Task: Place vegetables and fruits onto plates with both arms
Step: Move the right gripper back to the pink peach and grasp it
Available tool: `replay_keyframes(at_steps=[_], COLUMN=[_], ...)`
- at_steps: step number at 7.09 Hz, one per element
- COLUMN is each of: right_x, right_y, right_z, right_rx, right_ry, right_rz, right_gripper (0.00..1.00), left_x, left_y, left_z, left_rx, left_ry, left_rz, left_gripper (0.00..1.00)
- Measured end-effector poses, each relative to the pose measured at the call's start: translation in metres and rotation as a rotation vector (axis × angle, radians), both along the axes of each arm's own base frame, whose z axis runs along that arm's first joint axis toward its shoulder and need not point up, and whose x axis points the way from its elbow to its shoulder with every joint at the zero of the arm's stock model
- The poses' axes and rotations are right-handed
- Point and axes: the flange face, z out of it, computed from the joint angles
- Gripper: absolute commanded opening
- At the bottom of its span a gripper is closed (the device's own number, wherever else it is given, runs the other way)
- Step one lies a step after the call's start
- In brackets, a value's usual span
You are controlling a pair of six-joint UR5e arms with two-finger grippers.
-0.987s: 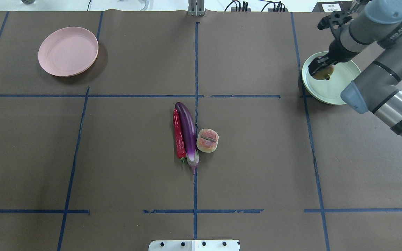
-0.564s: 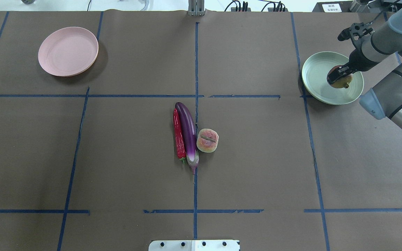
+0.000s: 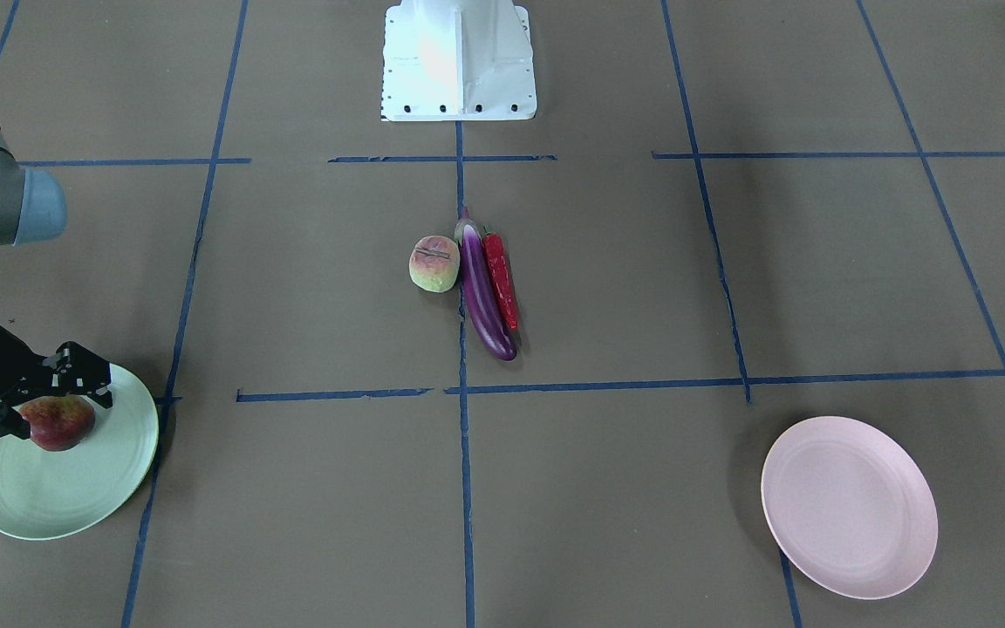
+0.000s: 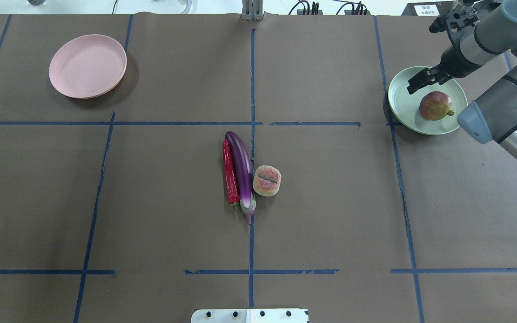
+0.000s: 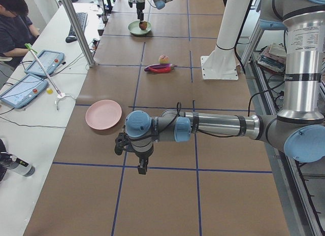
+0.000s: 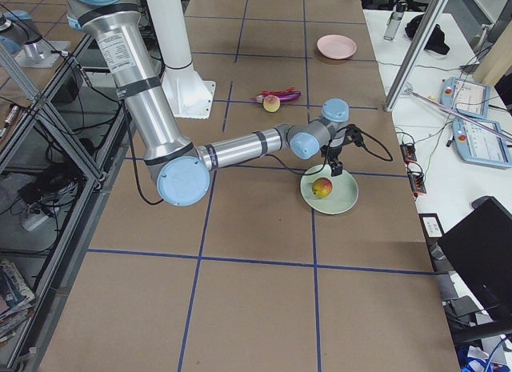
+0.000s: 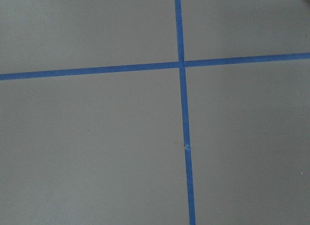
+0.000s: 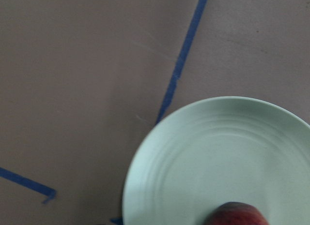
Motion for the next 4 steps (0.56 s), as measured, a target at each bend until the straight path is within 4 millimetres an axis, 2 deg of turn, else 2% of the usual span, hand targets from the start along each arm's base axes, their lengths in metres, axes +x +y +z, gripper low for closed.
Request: replay_keyframes(at_steps=[1,2,4], right_x=[-0.018,-0.056,-0.165], right_y=[0.010,0.030,0.098], right_z=[-0.047,-0.094,-0.167], right_rx=[-0.051,-0.101,-0.169], right_ry=[-0.023,-0.034,-0.043], right_rz=[0.036,0.081,0.184], right_gripper=[1.00,1.00,1.00], left_x=[0.000,0.000,0.000], left_y=[0.000,0.000,0.000], left_z=[0.000,0.000,-0.001], left_rx=[0.000,0.001,0.001], left_ry=[0.000,0.000,0.000], left_rz=[0.000,0.000,0.000], left_gripper=[1.00,1.00,1.00])
